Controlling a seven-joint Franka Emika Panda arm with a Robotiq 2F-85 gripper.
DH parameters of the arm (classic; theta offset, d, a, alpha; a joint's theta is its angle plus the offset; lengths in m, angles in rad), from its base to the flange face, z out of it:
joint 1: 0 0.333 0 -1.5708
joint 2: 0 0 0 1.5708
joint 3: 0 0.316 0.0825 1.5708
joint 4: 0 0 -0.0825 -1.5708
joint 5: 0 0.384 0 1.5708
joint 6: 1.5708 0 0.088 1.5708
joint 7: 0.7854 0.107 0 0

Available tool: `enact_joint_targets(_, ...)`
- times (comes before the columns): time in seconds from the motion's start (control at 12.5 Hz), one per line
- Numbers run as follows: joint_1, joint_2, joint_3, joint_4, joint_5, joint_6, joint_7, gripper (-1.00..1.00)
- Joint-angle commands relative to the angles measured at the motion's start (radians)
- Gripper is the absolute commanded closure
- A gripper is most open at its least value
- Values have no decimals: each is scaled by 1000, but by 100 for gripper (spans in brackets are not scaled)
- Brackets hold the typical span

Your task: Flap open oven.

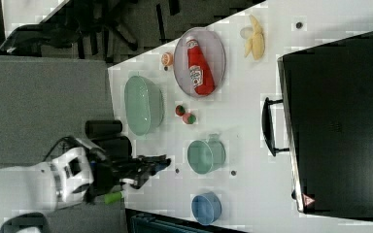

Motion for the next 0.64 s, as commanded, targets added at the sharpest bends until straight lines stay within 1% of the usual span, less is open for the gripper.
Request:
enact_joint_targets(0.08, -37, 22, -79, -57, -14, 113, -139, 65)
enact_joint_targets(0.48, -41, 145, -172, -78, -14, 293, -391, 65)
enact_joint_targets(0.64, -42, 209, -205, -76, -14, 360, -437, 65)
